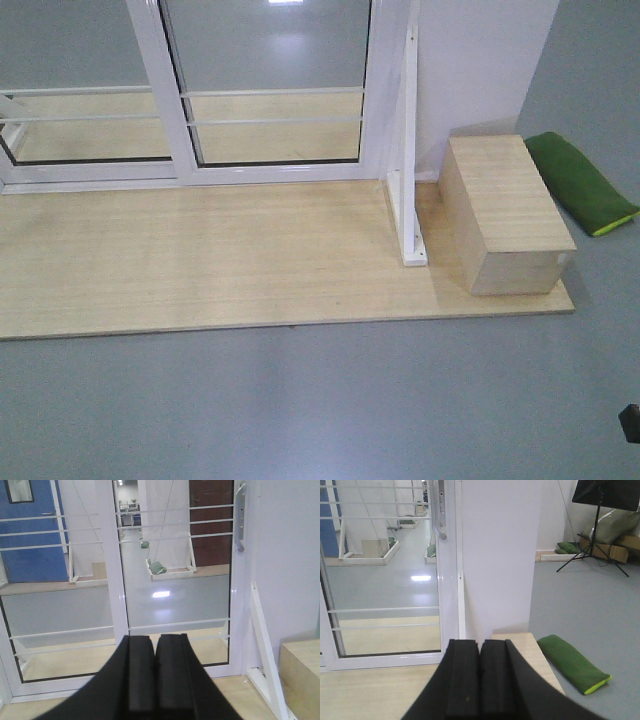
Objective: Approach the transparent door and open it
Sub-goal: 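Drive toward the white-framed glass sliding door on the wooden platform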
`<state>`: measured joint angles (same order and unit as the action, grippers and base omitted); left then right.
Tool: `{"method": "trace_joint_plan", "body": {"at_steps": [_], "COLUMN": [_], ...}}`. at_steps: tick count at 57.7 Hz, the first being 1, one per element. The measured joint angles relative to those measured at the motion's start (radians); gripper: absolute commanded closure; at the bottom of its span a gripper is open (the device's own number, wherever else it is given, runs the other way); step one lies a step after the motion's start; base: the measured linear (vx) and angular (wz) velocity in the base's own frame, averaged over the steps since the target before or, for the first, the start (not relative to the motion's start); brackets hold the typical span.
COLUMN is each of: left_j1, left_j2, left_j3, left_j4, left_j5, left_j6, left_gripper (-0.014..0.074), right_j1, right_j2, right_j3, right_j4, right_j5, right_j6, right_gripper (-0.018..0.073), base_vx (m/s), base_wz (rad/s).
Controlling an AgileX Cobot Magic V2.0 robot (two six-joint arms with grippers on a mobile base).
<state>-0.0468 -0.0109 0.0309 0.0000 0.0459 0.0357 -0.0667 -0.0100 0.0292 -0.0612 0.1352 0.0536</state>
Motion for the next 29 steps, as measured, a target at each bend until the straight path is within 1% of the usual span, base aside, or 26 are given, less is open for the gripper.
{"method": "trace_joint_plan", "body": {"at_steps": [29], "left_j1": [0.000], "left_j2": [0.000], "left_j3": [0.000], "left_j4": [0.000], "left_j5": [0.000], "left_j6": [0.000], "left_gripper": [0.0603], "right_j1": [0.000], "right_j2": [0.000], "right_j3": [0.000], "right_j4": [0.000], "right_j5": [0.000], "right_j6": [0.000], "right_gripper": [0.0568], "base_vx": [0.54], "base_wz": [0.09]}}
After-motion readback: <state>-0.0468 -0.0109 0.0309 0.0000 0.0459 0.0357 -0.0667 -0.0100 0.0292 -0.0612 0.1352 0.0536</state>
